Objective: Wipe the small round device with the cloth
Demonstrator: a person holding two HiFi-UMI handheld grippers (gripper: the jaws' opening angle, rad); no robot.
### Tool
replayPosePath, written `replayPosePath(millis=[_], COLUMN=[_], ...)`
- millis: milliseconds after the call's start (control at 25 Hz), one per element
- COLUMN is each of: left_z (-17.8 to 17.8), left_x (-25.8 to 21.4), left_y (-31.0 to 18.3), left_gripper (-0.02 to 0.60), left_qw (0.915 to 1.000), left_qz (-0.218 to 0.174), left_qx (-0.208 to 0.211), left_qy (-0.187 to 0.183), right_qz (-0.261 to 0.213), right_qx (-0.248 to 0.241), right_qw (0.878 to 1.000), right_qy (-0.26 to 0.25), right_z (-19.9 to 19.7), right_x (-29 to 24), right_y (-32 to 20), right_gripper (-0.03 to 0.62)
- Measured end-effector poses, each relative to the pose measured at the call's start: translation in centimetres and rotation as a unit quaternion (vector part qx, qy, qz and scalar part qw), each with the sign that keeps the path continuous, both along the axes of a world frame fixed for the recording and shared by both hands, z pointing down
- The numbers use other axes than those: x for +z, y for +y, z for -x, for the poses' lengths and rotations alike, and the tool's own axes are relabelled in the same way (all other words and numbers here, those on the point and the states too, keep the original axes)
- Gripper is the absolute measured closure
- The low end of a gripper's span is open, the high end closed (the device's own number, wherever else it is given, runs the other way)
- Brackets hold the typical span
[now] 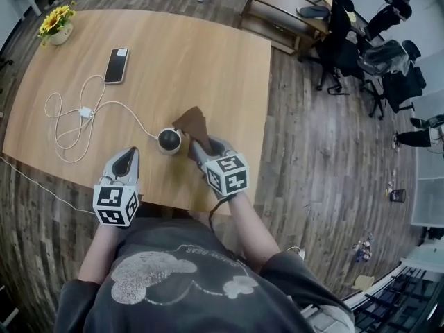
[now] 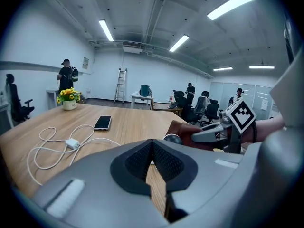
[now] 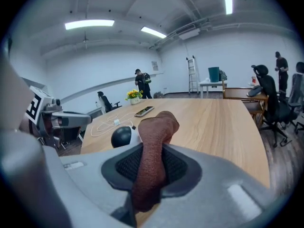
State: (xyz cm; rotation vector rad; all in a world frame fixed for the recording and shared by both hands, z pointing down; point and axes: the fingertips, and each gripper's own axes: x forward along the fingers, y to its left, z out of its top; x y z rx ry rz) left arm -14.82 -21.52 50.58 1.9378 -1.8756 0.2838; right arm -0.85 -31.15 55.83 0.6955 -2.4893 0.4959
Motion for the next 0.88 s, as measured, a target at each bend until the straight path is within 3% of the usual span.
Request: replayPosePath(millis=[200, 360, 560, 880], left_z=[1.7, 2.8, 4.4, 6.3], left_x=[0.5, 0.1, -0.3, 1.5], left_y=[1.1, 0.8, 0.5, 2.0], left_gripper=[0.563, 0.563, 0.563, 0.563], left_qw=[0.9999, 0.9997, 0.9972, 0.9922], left_qz=[-0.001, -0.016, -0.022, 0.000], left_qx=[-0.012, 0.015, 0.071, 0.122], left_qy=[-0.003, 0.004, 0.001, 0.022], right_qz=[-0.017, -0.010, 0.003, 0.016], right_qx=[0.015, 0.042, 0.095, 0.160], right_qw=[0.999, 0.997, 0.995, 0.987], right_qy=[-0.045, -0.063, -0.042, -0.007], right_z=[2.2, 4.4, 7.3, 9.8], right_x=[-3.6, -5.7, -5.0, -3.0], right_y=[1.1, 2.6, 4.2, 5.1], right_gripper=[0.510, 0.510, 0.510, 0.510])
